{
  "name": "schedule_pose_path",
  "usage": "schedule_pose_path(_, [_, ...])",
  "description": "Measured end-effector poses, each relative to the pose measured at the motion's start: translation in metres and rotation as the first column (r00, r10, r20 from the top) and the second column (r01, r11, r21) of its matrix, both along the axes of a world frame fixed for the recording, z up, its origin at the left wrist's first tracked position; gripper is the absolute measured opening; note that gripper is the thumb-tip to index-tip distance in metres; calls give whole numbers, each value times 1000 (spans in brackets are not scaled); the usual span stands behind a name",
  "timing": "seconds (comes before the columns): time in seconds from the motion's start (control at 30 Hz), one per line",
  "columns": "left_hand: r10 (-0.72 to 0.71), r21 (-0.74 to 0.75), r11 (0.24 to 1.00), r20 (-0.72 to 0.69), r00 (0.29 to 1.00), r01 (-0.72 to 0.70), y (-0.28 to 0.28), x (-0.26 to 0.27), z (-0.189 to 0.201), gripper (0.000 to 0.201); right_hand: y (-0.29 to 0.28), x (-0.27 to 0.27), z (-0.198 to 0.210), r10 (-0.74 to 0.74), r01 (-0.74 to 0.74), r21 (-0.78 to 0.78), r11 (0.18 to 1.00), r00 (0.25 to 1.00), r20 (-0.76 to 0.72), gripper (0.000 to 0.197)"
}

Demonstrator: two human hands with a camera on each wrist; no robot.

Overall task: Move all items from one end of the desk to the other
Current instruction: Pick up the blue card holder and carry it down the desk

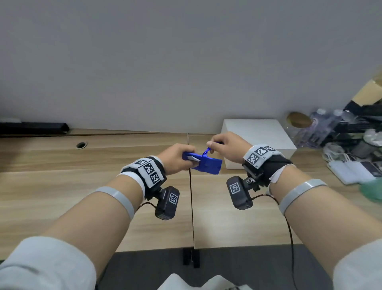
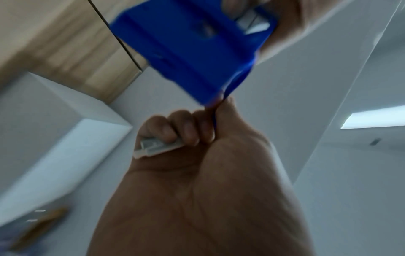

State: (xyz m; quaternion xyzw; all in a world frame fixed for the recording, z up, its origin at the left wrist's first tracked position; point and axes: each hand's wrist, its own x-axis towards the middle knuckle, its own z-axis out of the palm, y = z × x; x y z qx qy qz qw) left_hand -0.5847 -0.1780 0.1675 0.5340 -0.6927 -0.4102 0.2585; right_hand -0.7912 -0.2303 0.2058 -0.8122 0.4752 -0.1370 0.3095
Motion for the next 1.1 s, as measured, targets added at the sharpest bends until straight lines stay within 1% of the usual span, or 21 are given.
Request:
schedule_pose_path(0.03, [-3,83,996,-111,994,12,-2,-6,1,11,-3,-13,-6,-18,12,101,995,998,66,35])
schedule_pose_path(0.07, [7,154,988,-219,976,27,-5,-15,3,6,-7,-29,-13,-72,37,228,973,987,146,36])
schedule_pose_path(0.1, [40,216,976,-311,950,30,-7,-21,3,14,-7,-40,-21,-136,55,346,937,967,215,35])
schedule_pose_path(0.13, [76,264,964,-392,917,33,-10,-28,2,21,-6,-50,-28,-191,67,422,904,946,260,31])
schedule_pose_path(0.17, [108,289,957,-452,885,31,-14,-40,2,22,-3,-63,-35,-232,79,459,885,929,288,26])
schedule_pose_path(0.27, [199,322,947,-588,784,1,-28,-85,-3,16,2,-94,-50,-303,109,476,872,886,351,33])
schedule_pose_path(0.33, [281,354,934,-643,713,-49,-39,-125,-10,15,-1,-119,-58,-356,146,468,872,844,401,34])
schedule_pose_path(0.43, [378,402,908,-676,632,-113,-52,-184,-17,9,-10,-159,-66,-438,178,498,849,765,473,29])
schedule_pose_path(0.5, [426,440,888,-683,593,-131,-61,-224,-23,12,-18,-190,-69,-512,221,541,811,716,475,18])
schedule_pose_path(0.57, [466,459,873,-679,568,-167,-71,-264,-28,9,-24,-220,-70,-601,255,605,754,639,480,4])
schedule_pose_path(0.6, [484,460,866,-673,559,-197,-75,-282,-31,8,-27,-235,-71,-642,265,636,725,595,484,4])
schedule_pose_path(0.67, [519,463,850,-656,548,-251,-85,-314,-37,9,-32,-263,-72,-697,254,688,680,514,500,10])
schedule_pose_path(0.73, [544,479,835,-649,532,-269,-93,-340,-39,15,-37,-287,-73,-722,228,717,659,457,518,12])
schedule_pose_path(0.8, [574,513,814,-646,503,-272,-101,-359,-41,20,-41,-306,-76,-729,238,713,660,433,530,9])
schedule_pose_path(0.87, [586,533,805,-645,491,-261,-109,-373,-42,17,-46,-322,-82,-717,276,675,684,424,553,9])
schedule_pose_path(0.93, [586,546,802,-645,491,-240,-116,-384,-44,17,-51,-335,-85,-703,332,625,706,437,562,5])
schedule_pose_path(0.97, [586,554,801,-648,487,-227,-120,-388,-45,17,-54,-340,-87,-706,362,611,704,443,552,5])
schedule_pose_path(1.1, [578,579,799,-662,477,-166,-139,-404,-49,14,-64,-360,-86,-787,459,643,613,428,444,14])
